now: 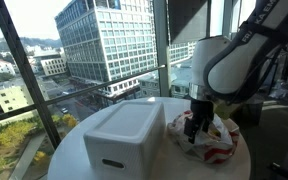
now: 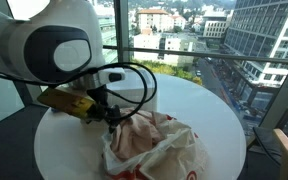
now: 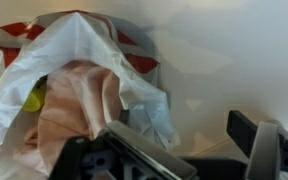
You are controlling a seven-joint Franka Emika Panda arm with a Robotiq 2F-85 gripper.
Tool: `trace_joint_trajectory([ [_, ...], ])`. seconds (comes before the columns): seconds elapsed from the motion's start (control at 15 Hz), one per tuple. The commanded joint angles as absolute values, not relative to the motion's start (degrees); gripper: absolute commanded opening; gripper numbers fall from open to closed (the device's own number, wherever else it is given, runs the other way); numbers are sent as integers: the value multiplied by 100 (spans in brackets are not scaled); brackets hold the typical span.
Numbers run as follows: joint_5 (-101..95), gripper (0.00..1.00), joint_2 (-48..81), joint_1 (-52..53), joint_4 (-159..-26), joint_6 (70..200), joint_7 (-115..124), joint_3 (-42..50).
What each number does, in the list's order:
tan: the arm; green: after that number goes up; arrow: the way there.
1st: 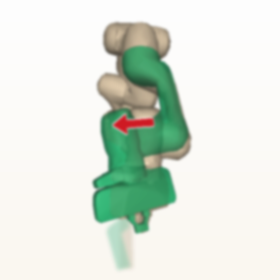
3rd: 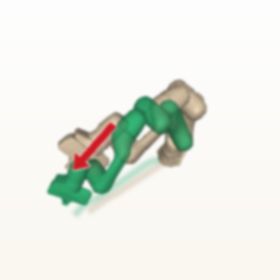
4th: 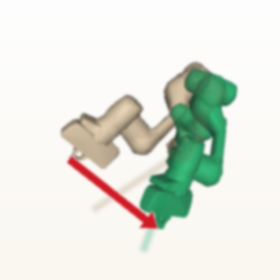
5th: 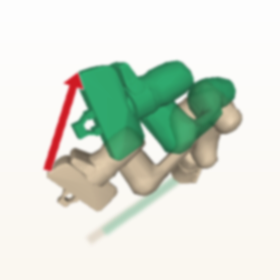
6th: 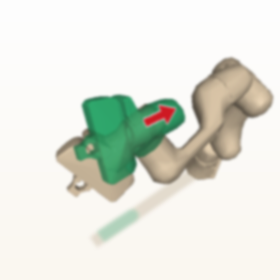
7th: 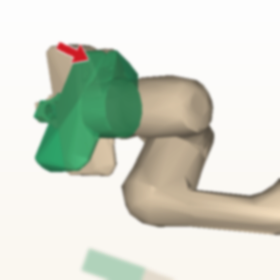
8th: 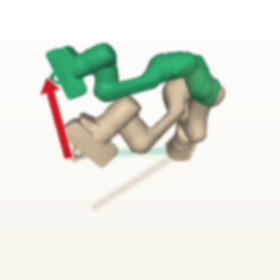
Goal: Remove everything from the top of the box and put them in the plastic
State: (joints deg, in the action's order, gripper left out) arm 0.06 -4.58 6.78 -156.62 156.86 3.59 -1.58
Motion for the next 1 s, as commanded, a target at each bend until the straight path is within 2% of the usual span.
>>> trace_joint_trajectory([
  [0.0, -435, 100, -427, 442, -15627, 15556, 366, -227],
  [0.93, -725, 100, -163, 426, -15406, 15762, 559, -406],
])
